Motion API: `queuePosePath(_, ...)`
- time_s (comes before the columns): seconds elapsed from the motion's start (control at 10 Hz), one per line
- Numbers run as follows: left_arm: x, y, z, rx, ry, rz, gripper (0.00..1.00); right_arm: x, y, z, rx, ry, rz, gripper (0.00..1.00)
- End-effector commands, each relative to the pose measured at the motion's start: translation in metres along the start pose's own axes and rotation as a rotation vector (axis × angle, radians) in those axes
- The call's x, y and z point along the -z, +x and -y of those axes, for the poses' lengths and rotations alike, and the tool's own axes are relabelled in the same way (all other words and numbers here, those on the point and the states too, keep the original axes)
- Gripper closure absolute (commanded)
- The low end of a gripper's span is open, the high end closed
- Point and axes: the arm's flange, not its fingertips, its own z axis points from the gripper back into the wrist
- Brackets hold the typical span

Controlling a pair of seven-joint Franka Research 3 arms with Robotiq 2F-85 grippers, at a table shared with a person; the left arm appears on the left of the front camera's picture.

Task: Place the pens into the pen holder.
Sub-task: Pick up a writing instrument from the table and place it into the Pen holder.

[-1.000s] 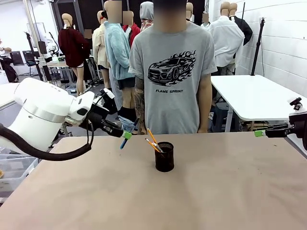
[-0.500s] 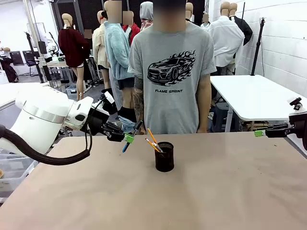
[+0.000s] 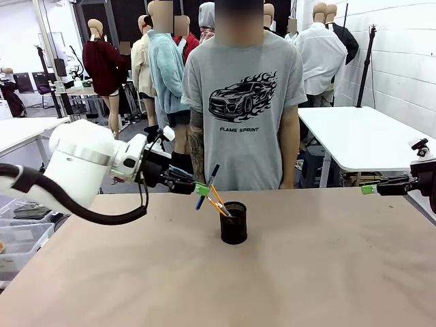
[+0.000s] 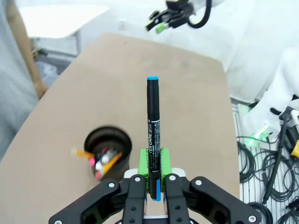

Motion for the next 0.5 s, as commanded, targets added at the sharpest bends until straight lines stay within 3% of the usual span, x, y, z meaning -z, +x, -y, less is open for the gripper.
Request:
queuePosePath(0.0, 0.014, 0.009, -0.020, 0.086, -0.062, 0.104, 1.00, 0.000, 0.000, 0.001, -0.012, 0.012, -0.004, 0.53)
queuePosePath(0.4, 0.043, 0.011, -0.065, 0.075, -0.095, 0.156, 1.00, 0.000, 0.000, 0.001, -0.012, 0.012, -0.004, 0.53)
